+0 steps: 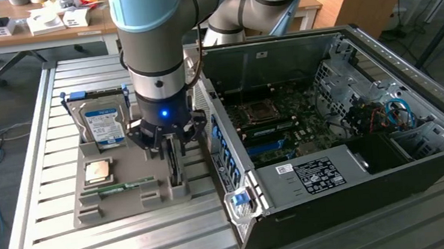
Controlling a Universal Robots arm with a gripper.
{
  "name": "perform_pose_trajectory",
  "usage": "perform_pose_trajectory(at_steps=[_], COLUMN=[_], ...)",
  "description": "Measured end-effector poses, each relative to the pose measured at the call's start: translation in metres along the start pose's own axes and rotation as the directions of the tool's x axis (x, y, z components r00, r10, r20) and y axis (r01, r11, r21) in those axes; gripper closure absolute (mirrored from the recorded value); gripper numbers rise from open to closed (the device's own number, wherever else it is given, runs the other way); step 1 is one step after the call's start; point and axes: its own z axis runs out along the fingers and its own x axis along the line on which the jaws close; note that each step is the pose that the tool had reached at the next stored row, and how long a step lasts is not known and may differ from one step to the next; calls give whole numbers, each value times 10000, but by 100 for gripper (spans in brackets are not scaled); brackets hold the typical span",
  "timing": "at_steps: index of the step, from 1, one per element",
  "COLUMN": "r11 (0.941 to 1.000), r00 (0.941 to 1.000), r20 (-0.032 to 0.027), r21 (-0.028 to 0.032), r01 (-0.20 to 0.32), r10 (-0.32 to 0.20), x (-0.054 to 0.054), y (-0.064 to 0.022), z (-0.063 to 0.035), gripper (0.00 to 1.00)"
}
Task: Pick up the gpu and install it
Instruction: 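Pick up the gpu and move the gpu toward the slot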
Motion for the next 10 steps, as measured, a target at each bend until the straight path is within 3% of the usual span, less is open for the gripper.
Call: perform_pose_trajectory(at_steps=[10], r11=[10000], r00=[10000], r20=[1], r21=[-1], r01=[1], r10=[-1], x=[0], y=[-1], z=[19], gripper=[53])
